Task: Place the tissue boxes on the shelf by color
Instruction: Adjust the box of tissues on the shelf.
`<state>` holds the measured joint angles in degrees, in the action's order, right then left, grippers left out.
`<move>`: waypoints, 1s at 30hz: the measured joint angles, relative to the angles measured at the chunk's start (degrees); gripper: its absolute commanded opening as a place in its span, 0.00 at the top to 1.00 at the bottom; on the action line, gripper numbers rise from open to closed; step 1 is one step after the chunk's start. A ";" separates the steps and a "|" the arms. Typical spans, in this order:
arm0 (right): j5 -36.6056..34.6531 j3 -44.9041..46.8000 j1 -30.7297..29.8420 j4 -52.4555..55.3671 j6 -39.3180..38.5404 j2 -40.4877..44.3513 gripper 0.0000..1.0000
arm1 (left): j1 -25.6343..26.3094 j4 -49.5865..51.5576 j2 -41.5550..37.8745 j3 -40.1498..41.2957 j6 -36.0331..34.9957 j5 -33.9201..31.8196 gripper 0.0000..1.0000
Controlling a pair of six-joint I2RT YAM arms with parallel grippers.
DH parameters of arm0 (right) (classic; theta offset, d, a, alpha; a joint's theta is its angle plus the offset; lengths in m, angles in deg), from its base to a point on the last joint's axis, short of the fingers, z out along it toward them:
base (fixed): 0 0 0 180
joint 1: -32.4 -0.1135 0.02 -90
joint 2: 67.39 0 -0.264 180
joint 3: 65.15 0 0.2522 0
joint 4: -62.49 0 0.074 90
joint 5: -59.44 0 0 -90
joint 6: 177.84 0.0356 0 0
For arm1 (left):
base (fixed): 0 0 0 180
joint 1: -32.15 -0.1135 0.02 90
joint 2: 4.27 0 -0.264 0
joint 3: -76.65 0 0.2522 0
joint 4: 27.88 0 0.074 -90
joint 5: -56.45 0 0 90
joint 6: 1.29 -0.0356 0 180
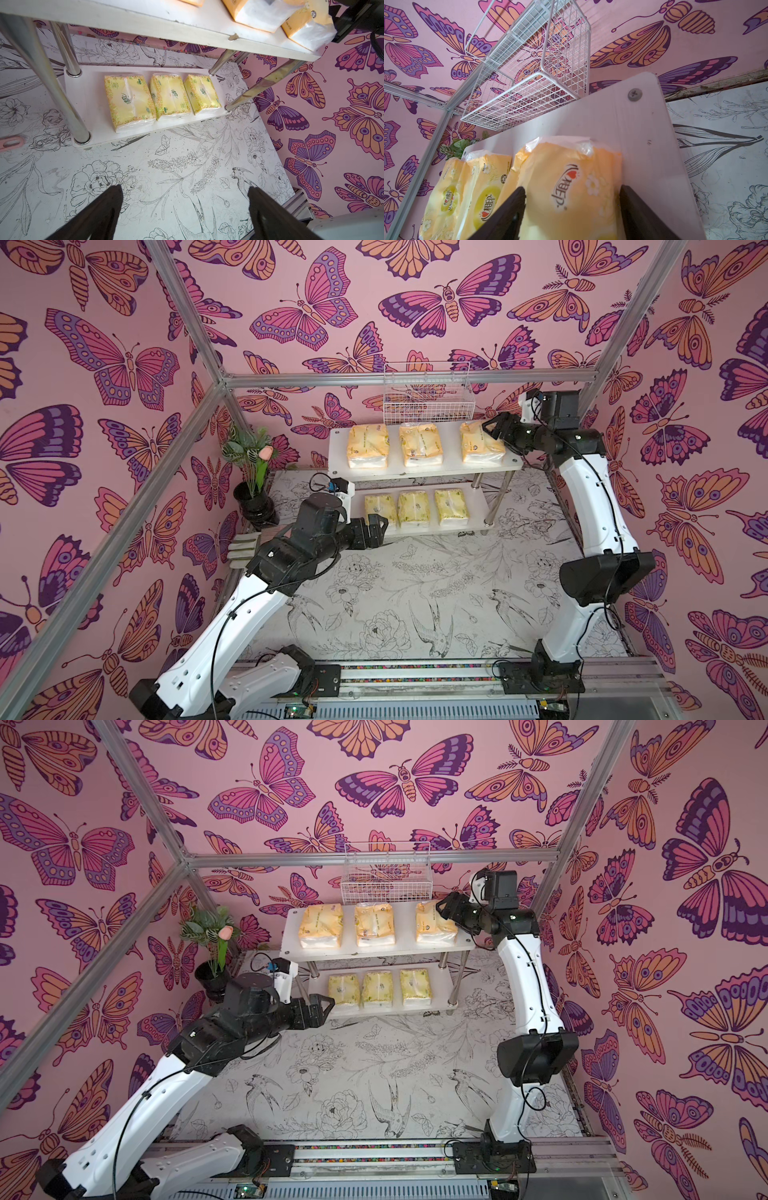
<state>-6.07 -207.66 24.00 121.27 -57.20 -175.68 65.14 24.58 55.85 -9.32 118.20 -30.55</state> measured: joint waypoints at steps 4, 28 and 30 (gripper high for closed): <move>0.50 -1.05 -0.07 -0.63 0.87 -1.22 0.26 | 0.00 -0.07 0.00 0.00 0.11 0.02 0.00; -6.43 20.61 4.24 -7.39 0.37 25.75 0.01 | -0.39 -3.13 -9.68 5.14 -7.04 -18.67 0.00; -9.62 28.15 5.20 -8.98 -0.87 33.48 0.01 | -0.83 -5.40 -12.44 9.16 -9.92 -23.78 0.00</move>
<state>-15.68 -179.51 29.20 112.29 -58.08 -142.20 64.31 19.18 43.41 -0.16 108.28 -54.33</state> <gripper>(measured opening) 0.986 0.998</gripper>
